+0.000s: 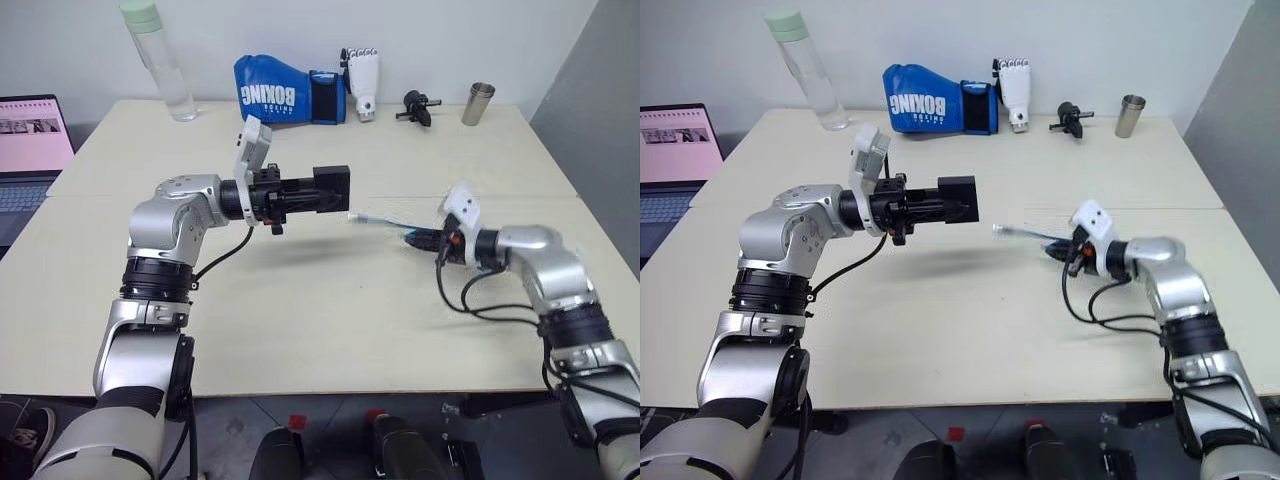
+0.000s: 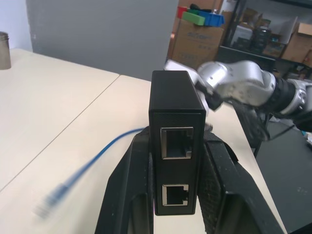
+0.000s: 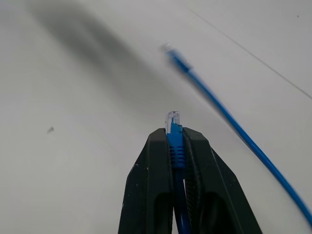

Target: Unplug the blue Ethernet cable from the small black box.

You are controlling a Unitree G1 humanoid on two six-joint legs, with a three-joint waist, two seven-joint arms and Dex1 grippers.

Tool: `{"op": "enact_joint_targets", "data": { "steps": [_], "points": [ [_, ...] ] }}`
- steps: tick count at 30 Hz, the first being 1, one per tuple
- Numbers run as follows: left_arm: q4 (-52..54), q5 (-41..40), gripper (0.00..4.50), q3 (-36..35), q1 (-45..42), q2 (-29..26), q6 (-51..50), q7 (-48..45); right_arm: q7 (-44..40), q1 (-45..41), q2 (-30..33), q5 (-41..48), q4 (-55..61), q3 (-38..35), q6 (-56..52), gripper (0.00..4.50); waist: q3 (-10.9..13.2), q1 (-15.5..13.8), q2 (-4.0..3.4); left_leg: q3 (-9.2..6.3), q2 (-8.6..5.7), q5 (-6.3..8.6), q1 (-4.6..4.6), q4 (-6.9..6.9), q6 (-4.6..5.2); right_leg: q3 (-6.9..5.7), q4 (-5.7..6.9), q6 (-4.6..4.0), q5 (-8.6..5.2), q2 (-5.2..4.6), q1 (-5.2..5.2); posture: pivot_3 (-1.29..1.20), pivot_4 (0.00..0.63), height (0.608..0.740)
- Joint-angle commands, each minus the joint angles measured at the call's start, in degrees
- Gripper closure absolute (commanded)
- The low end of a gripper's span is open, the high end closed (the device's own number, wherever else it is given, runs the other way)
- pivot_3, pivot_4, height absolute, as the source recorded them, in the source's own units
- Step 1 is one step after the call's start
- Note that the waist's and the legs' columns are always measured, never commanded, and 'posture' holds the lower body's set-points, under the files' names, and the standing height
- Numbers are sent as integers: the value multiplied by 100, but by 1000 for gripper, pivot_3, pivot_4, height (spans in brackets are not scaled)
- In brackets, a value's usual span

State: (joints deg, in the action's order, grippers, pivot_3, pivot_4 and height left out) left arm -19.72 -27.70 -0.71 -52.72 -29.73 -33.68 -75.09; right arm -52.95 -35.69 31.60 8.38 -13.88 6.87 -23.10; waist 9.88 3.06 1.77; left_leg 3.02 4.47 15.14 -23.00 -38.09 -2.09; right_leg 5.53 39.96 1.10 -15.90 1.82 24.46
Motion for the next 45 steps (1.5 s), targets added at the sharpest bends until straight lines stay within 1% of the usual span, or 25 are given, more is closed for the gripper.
{"op": "enact_joint_targets", "data": {
  "steps": [1, 3, 5, 6, 9, 14, 16, 18, 19, 21, 25, 27, 30, 33, 36, 38, 42, 45],
  "points": [
    [384, -188, 3713, -185, 47, -85, -92, 117, 323, 179, -81, -18, 455, -107, -32, 4411, 0, -1, 0, -1, 0, 0, 1, 0, 0, 0, 0, 0, 0, 0, -1, 0, 150, 740],
    [476, -216, 3713, -195, 106, -93, -125, 175, 393, 344, -103, -49, 557, -64, -146, 4411, 0, -1, 0, -1, 0, 0, 3, 0, 0, -1, 2, 0, 0, 0, -1, 0, 150, 740],
    [510, -231, 3713, -196, 124, -95, -138, 216, 393, 511, -94, -35, 695, -12, -229, 3747, 0, -3, 0, -2, 0, 0, 5, 0, 0, -1, 0, 0, 0, 0, -5, 0, 150, 740],
    [504, -235, 3713, -192, 118, -98, -136, 226, 352, 547, -78, -5, 753, 1, -281, 3552, 0, -5, 0, -2, 0, 0, 4, 0, 0, -1, 0, 0, 0, 0, -5, 0, 150, 740],
    [452, -231, 3713, -179, 74, -104, -119, 223, 274, 549, -4, 46, 864, -27, -417, 2724, 0, -13, 0, -2, -1, 2, 4, -1, 3, -2, -1, 0, 0, 0, -6, 0, 150, 740],
    [395, -226, 3713, -153, 16, -67, -93, 203, 167, 555, 116, 170, 1065, -92, -654, 1640, 0, -17, 0, -3, -1, 9, 5, -1, 16, -3, -1, 0, 0, 0, -6, 0, 150, 740],
    [386, -222, 3713, -140, 12, -55, -89, 195, 65, 554, 142, 439, 1359, -197, -1034, 1134, 0, -19, 0, -2, -2, 9, 4, -1, 16, -2, -2, 0, 0, 0, -6, 0, 150, 740],
    [379, -220, 3713, -136, 17, -56, -91, 184, -20, 533, 180, 779, 1734, -313, -1525, 726, 0, -21, 0, -3, -2, 9, 4, -1, 16, -2, -1, 0, 0, 0, -6, 0, 150, 740],
    [386, -227, 3713, -139, 24, -69, -105, 171, -80, 510, 231, 1005, 1961, -398, -1829, 440, 0, -21, 1, -3, -1, 9, 4, 0, 16, -2, -1, 0, 0, 1, -6, 0, 150, 740],
    [385, -234, 3713, -146, 35, -96, -116, 145, -220, 489, 390, 1323, 2359, -510, -2206, 49, 0, -27, 0, -5, -2, 9, 4, 0, 16, -3, -2, 0, 0, 1, -6, 0, 150, 740],
    [306, -184, 3713, -183, 39, -204, -72, 124, -442, 318, 826, 2038, 3107, -925, -2792, 18, 0, -47, 0, -6, -3, 10, 3, -1, 18, -4, -3, 1, -1, 1, -8, 0, 150, 740],
    [293, -179, 3713, -214, 64, -289, -71, 130, -407, 78, 913, 2491, 3342, -1224, -3139, 18, 0, -45, 0, -7, -3, 11, 5, -1, 19, -4, -3, 1, -1, 1, -8, 0, 150, 740],
    [268, -149, 3713, -293, 151, -446, -30, 209, -150, -490, 848, 3237, 3493, -1706, -3743, 18, 0, -29, 0, -9, -2, 11, 5, 0, 19, -4, -2, 1, -1, 2, -8, 0, 150, 740],
    [179, -118, 3713, -448, 202, -499, 68, 475, 201, -939, 714, 3828, 3571, -1996, -4259, 18, -1, -37, 2, -13, -2, 11, 5, 1, 19, -7, -3, 0, -1, 2, -8, 0, 150, 740],
    [-28, 83, 3713, -613, 209, -451, 386, 1022, 554, -941, 560, 3965, 3789, -1962, -4317, 18, -1, -55, 2, -17, 0, 11, 3, 1, 20, -13, -7, -1, -1, 2, -11, 0, 150, 740],
    [-213, 290, 3713, -703, 271, -366, 665, 1523, 673, -687, 568, 3761, 4015, -1748, -4052, 18, -1, -90, 2, -16, 0, 11, 2, 1, 20, -11, -7, -1, -1, 1, -11, 0, 150, 740],
    [-300, 665, 3713, -740, 548, -180, 1156, 2333, 1023, -349, 419, 3591, 4091, -1583, -3770, 18, -2, -127, 4, -16, -1, 12, 1, -2, 20, -10, -7, 0, -1, -1, -11, 0, 150, 740],
    [-382, 1149, 3713, -710, 904, 78, 1640, 3284, 1246, 4, 251, 3249, 4217, -1202, -3371, 18, -4, -136, 7, -14, -2, 11, -2, -2, 20, -10, -6, 1, 0, -3, -9, 0, 150, 740]
  ]
}}
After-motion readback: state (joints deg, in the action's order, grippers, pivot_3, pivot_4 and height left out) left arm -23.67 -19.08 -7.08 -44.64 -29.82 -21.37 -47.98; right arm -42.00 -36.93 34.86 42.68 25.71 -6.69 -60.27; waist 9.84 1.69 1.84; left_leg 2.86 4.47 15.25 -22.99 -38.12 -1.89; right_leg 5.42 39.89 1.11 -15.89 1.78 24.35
